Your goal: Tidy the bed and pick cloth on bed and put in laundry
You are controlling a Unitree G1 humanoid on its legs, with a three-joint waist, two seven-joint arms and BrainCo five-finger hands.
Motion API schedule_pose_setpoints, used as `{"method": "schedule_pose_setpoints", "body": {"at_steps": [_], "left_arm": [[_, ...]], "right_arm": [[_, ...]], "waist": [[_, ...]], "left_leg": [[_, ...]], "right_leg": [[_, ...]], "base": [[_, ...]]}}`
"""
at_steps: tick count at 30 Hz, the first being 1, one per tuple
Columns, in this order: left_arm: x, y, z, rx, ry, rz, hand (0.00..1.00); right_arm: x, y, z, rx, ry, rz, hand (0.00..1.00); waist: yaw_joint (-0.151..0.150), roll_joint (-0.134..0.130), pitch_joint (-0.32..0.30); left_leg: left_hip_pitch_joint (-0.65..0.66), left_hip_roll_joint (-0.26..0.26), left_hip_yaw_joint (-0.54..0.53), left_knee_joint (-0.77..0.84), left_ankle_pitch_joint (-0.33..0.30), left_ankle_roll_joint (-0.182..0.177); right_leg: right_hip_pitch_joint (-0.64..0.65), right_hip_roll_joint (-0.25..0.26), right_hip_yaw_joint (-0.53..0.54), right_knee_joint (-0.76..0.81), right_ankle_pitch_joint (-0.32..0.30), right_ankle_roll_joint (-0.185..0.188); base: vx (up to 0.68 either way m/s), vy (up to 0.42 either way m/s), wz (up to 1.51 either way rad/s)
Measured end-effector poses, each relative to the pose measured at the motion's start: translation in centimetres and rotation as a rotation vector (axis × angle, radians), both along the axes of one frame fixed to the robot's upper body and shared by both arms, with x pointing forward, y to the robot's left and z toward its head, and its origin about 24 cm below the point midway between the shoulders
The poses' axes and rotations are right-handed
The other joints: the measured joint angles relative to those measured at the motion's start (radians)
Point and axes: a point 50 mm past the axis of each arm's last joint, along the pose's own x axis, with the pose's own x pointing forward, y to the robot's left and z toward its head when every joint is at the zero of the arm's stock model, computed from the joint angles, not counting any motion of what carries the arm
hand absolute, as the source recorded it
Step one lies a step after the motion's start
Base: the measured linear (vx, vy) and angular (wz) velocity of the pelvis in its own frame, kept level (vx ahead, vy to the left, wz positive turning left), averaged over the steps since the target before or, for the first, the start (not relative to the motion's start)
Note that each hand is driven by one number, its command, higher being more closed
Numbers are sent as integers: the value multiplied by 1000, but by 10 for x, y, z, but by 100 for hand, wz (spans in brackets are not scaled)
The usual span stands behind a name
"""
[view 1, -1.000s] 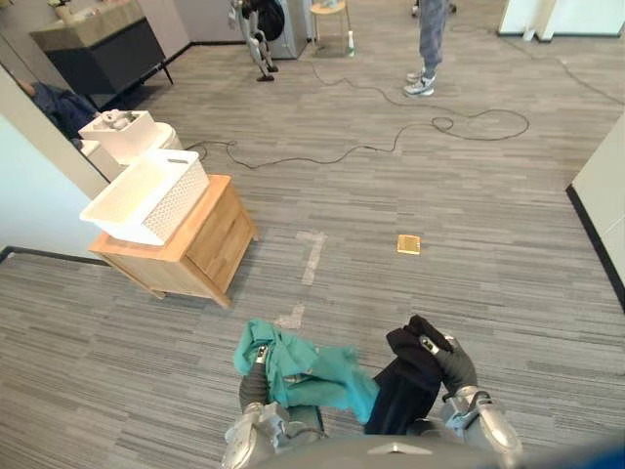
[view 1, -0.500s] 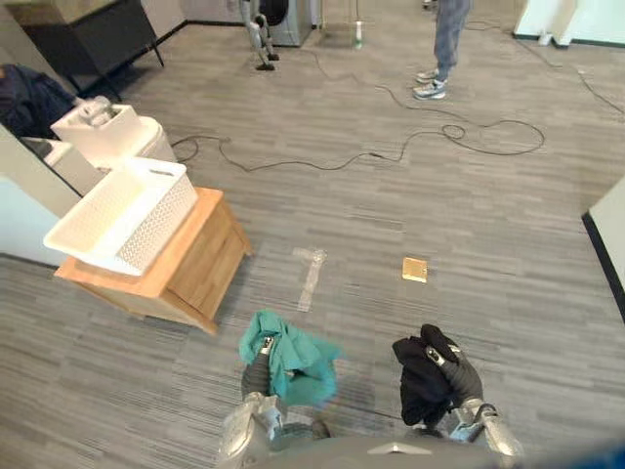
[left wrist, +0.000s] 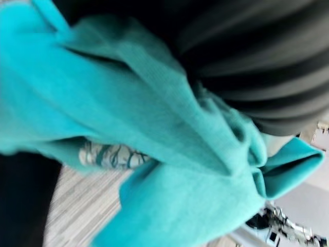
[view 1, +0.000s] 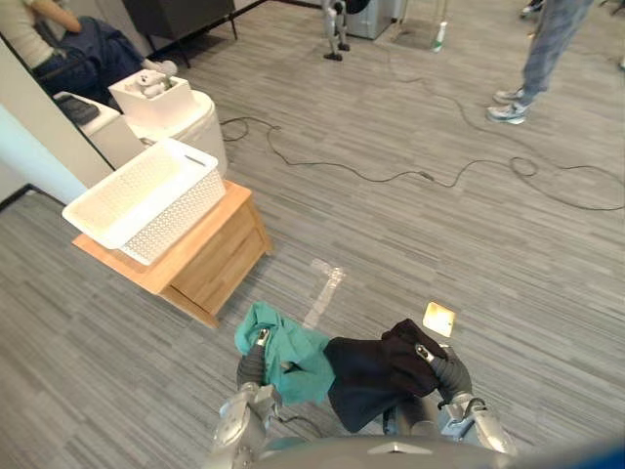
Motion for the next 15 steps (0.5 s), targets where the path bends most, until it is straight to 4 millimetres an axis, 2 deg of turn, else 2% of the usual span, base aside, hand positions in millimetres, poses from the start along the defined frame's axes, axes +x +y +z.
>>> {"method": "schedule_pose_setpoints", "body": {"at_steps": [1,2,3,4,5,6,7,8,9,10,11,12,13,14,15], "left_arm": [[-4,0,-1,-3,10,8,100],[-6,-1,-1,-8,12,13,100],[-9,-3,0,-21,9,23,100],[-9,-6,6,-37,-20,33,100],[-10,-7,8,-43,-27,38,100],[-14,-6,10,-45,-29,48,100],[-15,-6,9,-52,-22,57,100],[-14,-5,9,-52,-22,61,100],[-14,-3,9,-52,-24,68,100],[-14,-3,9,-52,-25,74,100],[-14,-1,9,-53,-25,88,100],[-14,-1,9,-59,-25,96,100],[-13,-1,9,-71,-28,107,100],[-14,-3,9,-80,-26,115,100],[-15,-3,8,-80,-20,120,100]], "right_arm": [[2,5,3,9,-14,18,100],[3,7,4,13,-20,28,100],[5,11,8,20,-35,45,100],[6,14,14,27,-58,64,100],[6,14,17,29,-67,70,100],[5,17,21,35,-80,89,100],[5,21,21,34,-80,113,100],[5,20,20,17,-74,124,100],[6,16,16,0,-56,131,100],[6,15,13,-9,-44,136,100],[6,12,9,-31,-21,154,100],[5,10,7,-43,-14,161,100],[3,7,5,-57,-5,169,100],[0,4,4,-67,2,169,100],[-3,2,2,-77,17,176,100]], "waist": [[4,-5,2],[8,-6,3],[13,-7,6],[13,-2,9],[15,6,13],[25,-5,11],[42,6,6],[40,6,4],[43,9,3],[44,11,3],[50,10,4],[52,9,3],[51,9,3],[49,30,-8],[53,37,-8]], "left_leg": [[-6,15,0,57,3,2],[-21,24,0,115,4,3],[-89,51,-10,285,15,19],[-192,91,-28,494,77,39],[-237,117,-27,585,133,43],[-305,159,-23,718,261,33],[-358,169,-22,804,219,24],[-395,154,-15,825,143,35],[-429,117,13,784,58,36],[-440,96,35,745,30,35],[-445,48,90,615,-5,34],[-442,22,118,525,-9,36],[-429,-20,187,317,20,37],[-406,-36,262,100,139,50],[-400,-38,278,67,221,140]], "right_leg": [[25,1,-20,1,-41,-1],[47,4,-28,-9,-47,-6],[93,8,-45,-36,-51,-12],[141,25,-67,-74,-53,-15],[165,38,-74,-96,-54,-17],[220,58,-81,-146,-56,-24],[255,61,-86,-178,-59,-35],[272,56,-87,-190,-59,-43],[285,41,-86,-204,-62,-44],[292,33,-85,-213,-63,-43],[312,8,-85,-224,-66,-38],[321,-5,-86,-230,-69,-32],[341,-31,-107,-235,-76,-3],[362,-29,-129,-232,-86,38],[375,-30,-131,-228,-98,60]], "base": [[133,-161,26],[149,-178,28],[161,-136,29],[145,-125,30],[145,-99,21],[190,-84,8],[267,-65,8],[308,-12,6],[247,29,5],[255,87,-5],[226,107,-3],[310,156,10],[340,172,33],[430,228,39],[444,224,47]]}}
